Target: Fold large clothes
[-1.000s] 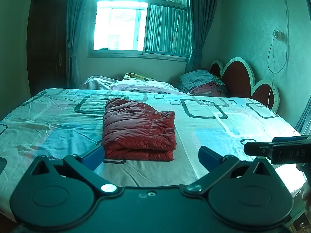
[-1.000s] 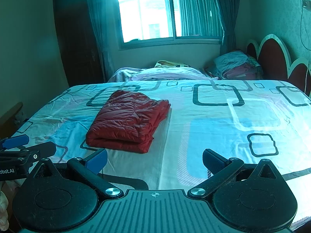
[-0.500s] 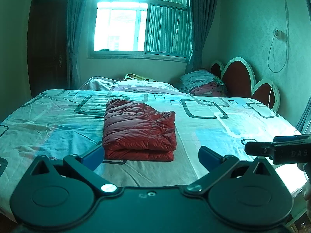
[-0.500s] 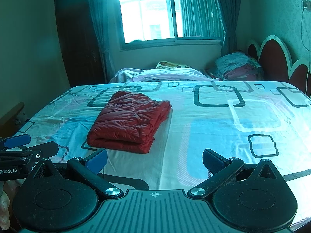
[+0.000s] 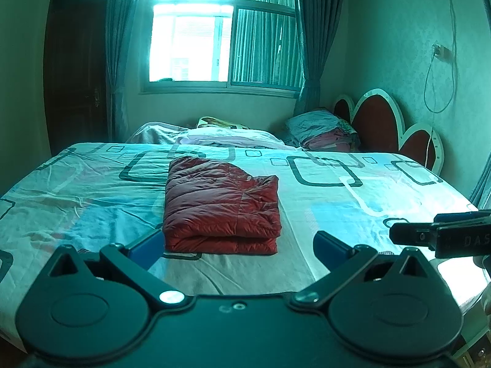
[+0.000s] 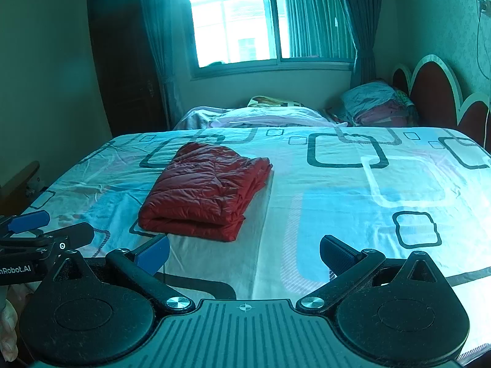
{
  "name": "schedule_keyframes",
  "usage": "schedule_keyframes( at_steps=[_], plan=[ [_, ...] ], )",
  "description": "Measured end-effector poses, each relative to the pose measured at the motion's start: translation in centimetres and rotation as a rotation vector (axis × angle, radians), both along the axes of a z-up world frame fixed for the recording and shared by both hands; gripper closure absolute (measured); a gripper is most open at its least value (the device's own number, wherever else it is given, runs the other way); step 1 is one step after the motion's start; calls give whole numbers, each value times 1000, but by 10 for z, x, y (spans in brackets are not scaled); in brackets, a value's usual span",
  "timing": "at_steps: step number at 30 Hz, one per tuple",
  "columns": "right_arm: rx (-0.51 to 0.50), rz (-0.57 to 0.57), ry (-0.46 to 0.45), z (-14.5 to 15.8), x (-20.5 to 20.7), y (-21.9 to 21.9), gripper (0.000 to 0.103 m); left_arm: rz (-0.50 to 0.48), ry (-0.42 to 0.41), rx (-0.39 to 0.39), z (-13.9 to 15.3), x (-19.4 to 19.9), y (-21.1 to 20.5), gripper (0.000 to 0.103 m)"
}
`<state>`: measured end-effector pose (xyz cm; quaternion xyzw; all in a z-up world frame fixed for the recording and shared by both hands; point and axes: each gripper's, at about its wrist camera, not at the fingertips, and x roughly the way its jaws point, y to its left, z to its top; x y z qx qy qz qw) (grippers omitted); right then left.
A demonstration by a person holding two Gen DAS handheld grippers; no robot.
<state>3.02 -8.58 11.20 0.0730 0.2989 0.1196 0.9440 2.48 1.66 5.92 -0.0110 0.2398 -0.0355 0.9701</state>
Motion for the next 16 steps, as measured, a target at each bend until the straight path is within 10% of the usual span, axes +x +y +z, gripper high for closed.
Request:
schedule_keyframes(
  at_steps=[16],
  plan=[
    [-6, 4, 0, -2, 2, 1, 0, 3, -5, -8, -1, 3, 3, 2]
  ],
)
